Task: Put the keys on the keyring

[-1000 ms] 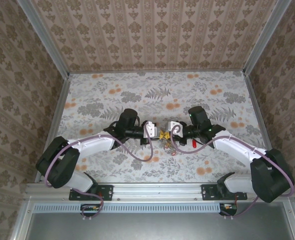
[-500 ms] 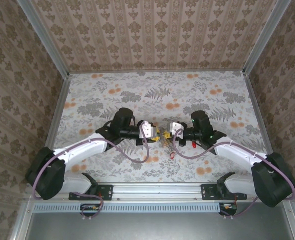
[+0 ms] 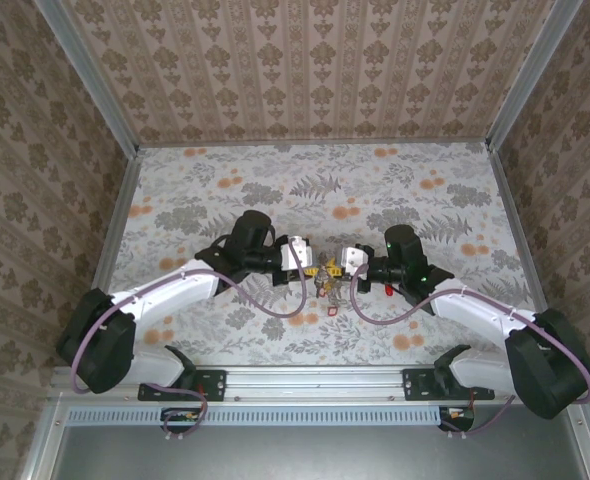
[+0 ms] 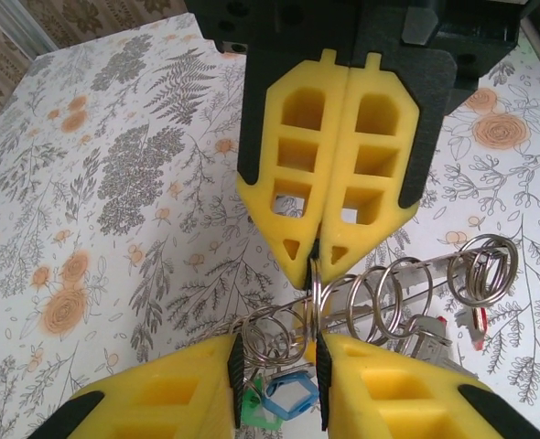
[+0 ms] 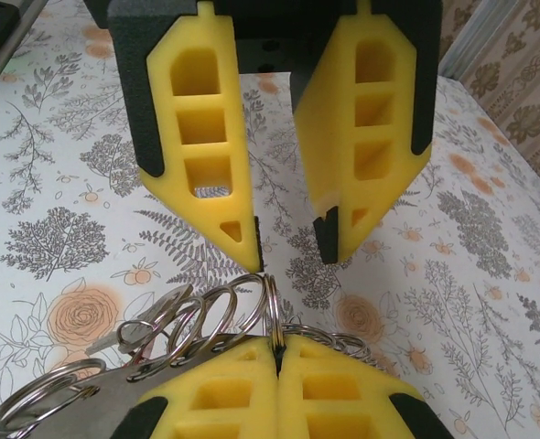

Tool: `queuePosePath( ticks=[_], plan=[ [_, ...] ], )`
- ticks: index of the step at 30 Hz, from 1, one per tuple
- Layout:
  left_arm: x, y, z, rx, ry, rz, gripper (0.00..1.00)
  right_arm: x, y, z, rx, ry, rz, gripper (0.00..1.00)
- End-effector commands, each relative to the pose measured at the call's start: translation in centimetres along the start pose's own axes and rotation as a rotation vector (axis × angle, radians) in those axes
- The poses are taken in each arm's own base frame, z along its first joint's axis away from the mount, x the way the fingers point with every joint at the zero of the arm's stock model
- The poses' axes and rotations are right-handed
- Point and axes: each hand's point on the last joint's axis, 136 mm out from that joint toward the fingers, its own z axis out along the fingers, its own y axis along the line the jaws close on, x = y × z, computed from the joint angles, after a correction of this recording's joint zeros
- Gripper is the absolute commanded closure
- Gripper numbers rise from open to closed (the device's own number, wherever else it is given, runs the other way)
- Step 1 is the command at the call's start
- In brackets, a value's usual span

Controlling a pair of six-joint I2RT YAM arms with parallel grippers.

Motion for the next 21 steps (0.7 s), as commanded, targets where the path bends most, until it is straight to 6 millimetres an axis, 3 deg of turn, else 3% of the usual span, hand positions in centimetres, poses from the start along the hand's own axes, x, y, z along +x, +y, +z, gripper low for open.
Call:
queuePosePath(
  ticks=[1,5,21],
  plan=[
    [-0.5,0.7,-0.7,-0.017,0.004,0.03,0.7,-1.8,-0.5,-0.3,0.028,-0.057,-0.066,1.0],
    [-0.5,1.0,-0.8,-0.011,0.002,0.026,0.7,-1.9,-0.5,-0.2,0.036,-0.059,-0.081,1.0],
    [-0.6,-1.7,-0.3,0.137,-0.034,0.005,0.71,-2.5,-1.5,0.3,0.063,-0.085,-0.058,1.0]
  ],
)
